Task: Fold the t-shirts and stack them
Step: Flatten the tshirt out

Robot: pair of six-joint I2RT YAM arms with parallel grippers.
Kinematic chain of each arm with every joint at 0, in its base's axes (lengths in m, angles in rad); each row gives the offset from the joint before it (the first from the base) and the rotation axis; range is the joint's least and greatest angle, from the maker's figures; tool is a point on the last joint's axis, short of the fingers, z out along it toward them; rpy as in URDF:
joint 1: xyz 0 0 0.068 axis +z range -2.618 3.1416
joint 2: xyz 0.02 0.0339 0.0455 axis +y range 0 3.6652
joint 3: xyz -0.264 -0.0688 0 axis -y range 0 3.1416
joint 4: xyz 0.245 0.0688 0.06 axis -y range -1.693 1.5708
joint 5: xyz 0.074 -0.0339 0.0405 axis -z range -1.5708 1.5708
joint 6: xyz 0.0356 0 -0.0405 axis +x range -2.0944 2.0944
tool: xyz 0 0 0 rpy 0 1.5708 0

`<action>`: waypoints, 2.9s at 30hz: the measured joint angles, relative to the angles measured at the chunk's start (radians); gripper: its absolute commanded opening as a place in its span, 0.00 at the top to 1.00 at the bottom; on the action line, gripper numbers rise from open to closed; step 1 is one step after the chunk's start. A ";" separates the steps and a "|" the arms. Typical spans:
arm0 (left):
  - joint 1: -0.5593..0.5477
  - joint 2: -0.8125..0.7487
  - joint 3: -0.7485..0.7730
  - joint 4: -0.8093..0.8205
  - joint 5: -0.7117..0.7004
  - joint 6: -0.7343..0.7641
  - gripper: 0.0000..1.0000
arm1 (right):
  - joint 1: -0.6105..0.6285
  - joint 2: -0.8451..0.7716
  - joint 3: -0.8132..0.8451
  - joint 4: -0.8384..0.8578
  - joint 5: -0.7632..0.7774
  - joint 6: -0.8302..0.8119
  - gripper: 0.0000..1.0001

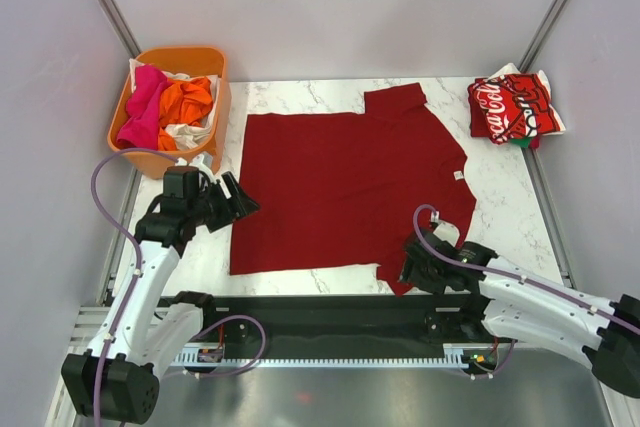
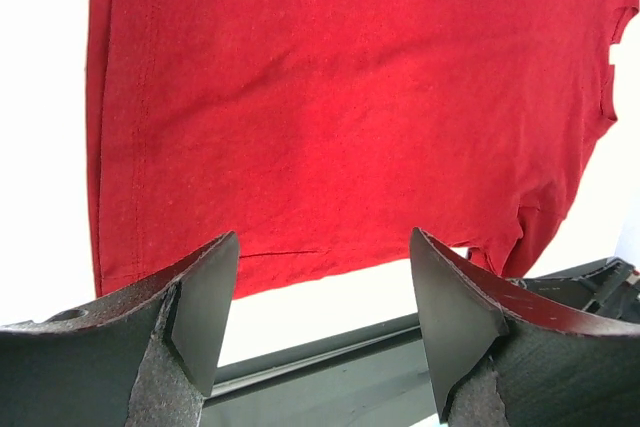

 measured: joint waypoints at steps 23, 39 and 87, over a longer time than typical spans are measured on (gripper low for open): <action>0.000 -0.005 0.000 -0.024 -0.025 -0.008 0.23 | 0.047 -0.121 0.053 -0.133 0.034 0.050 0.96; 0.000 -0.044 -0.048 -0.043 0.031 -0.092 0.23 | 0.084 -0.111 0.110 -0.225 -0.021 0.047 0.20; -0.345 0.109 -0.212 -0.146 -0.417 -0.452 0.16 | 0.216 0.102 0.221 -0.264 0.146 -0.065 1.00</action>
